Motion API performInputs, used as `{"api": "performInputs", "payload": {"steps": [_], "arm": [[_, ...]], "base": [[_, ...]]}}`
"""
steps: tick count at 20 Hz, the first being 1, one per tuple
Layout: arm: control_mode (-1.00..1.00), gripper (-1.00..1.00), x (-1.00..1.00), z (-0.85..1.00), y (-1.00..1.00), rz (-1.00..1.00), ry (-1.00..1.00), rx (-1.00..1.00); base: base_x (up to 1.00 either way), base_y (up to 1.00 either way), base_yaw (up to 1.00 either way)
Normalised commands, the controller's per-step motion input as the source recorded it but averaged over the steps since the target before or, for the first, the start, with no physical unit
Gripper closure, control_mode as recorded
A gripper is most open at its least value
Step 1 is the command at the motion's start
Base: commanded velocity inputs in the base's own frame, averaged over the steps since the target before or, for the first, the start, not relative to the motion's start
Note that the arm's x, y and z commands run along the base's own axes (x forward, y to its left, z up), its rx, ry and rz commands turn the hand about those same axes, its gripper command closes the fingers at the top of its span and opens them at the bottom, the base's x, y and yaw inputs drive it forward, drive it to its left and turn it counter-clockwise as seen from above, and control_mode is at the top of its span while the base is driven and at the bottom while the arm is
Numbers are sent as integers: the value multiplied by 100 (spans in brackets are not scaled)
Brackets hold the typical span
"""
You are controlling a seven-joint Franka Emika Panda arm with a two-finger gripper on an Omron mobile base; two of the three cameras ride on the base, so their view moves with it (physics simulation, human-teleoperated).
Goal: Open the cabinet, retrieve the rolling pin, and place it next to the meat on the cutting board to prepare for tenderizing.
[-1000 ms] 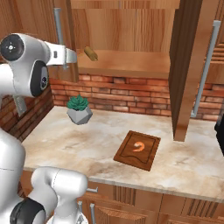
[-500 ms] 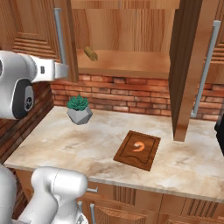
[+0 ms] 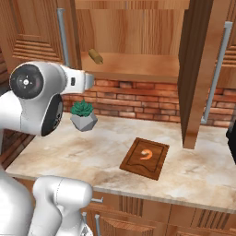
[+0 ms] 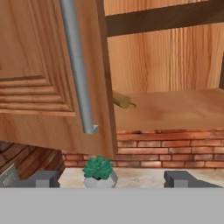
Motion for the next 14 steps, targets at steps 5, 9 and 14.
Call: {"api": "performInputs", "payload": {"steps": [5,9,14], "arm": [[-100,-100,3,0,-42,0,5,5],[-100,-100,22,5,-14,0,12,6],[-100,-100,28,11,-21,-1,13,6]], "base": [[0,0,0],[0,0,0],[0,0,0]]}}
